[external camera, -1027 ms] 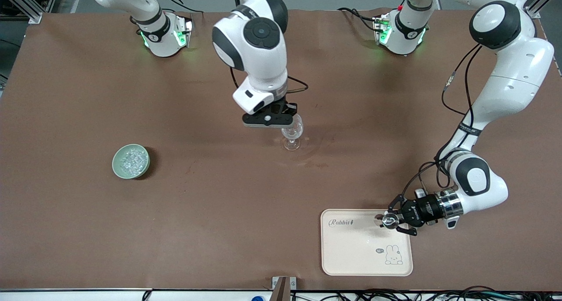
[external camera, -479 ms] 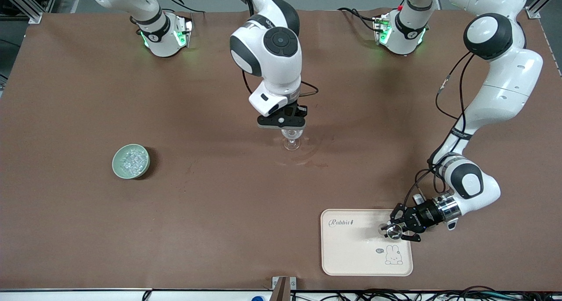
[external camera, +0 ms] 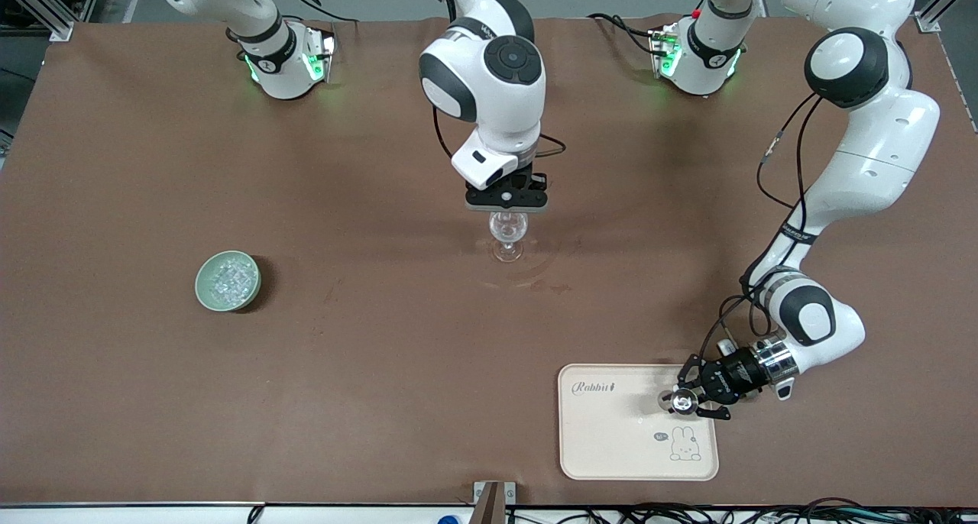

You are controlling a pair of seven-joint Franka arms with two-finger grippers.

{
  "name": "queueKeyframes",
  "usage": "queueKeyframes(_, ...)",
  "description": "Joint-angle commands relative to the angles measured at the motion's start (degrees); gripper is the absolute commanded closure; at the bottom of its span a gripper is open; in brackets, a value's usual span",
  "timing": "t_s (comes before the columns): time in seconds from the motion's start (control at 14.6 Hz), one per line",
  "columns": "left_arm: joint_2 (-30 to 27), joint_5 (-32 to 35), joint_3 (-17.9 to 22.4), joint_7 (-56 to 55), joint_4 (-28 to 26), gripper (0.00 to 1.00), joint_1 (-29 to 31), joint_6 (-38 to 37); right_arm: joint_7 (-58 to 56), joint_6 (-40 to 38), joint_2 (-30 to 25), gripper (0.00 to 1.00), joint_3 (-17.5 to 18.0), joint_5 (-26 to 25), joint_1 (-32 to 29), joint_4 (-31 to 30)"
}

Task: Pour wine and add ice with both arms
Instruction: 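Drop the ice into the glass while the left gripper lowers the jigger, then open the left gripper on the tray while the right gripper withdraws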

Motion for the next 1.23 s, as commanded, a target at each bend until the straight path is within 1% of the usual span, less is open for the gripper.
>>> queueKeyframes(0.0, 0.31, -1.18, 0.63, 1.18, 0.43, 0.28, -0.73, 0.43, 0.67, -1.02, 0.14, 0.00, -0.48, -1.88, 0.21, 1.35)
queueKeyframes(0.14, -0.12, -0.66, 0.80, 1.62, -0.02, 0.00, -0.56, 0.34, 0.84, -1.20, -1.00, 0.00, -0.66, -2.58, -0.32, 1.09)
queueKeyframes(0.27, -1.00, -0.13, 0.98, 1.27, -0.19, 0.00, 0.23, -0.19, 0.24, -2.94, -3.89, 0.00, -1.62, -4.51, -1.98, 0.56)
queueKeyframes(0.41, -3.28, 4.33, 2.12, 0.92, -1.59, 0.00, 1.46, -2.46, -4.66, -5.58, -7.23, 0.00, -1.98, -4.52, -6.18, 0.39)
queueKeyframes(0.62, -6.79, 14.16, 2.56, -1.01, -1.60, 0.00, 4.80, -11.68, -12.49, -8.75, -13.99, 0.00, -1.89, -4.52, -13.66, -2.68)
queueKeyframes(0.75, -10.56, 22.24, 2.47, -2.50, -1.60, 0.00, 5.51, -15.64, -16.44, -8.76, -19.78, 0.00, -1.89, -4.43, -18.14, -7.32)
queueKeyframes(0.82, -13.11, 27.59, 2.47, -2.77, -1.60, 0.00, 5.33, -18.09, -19.34, -8.84, -22.60, 0.00, -1.89, -4.34, -20.77, -9.79)
queueKeyframes(0.96, -16.45, 35.96, 1.95, -2.77, -1.16, 0.00, 5.68, -25.20, -27.50, -9.63, -27.70, 0.00, -1.80, -4.17, -27.01, -13.75)
queueKeyframes(1.03, -18.91, 38.78, 1.95, -2.34, -1.16, 0.00, 5.60, -28.28, -30.93, -10.24, -29.12, 0.00, -1.89, -4.17, -29.65, -14.55)
queueKeyframes(1.16, -23.66, 43.01, 1.86, -2.07, -1.25, 0.00, 5.25, -31.64, -35.60, -12.09, -30.27, 0.00, -1.89, -4.17, -35.10, -14.38)
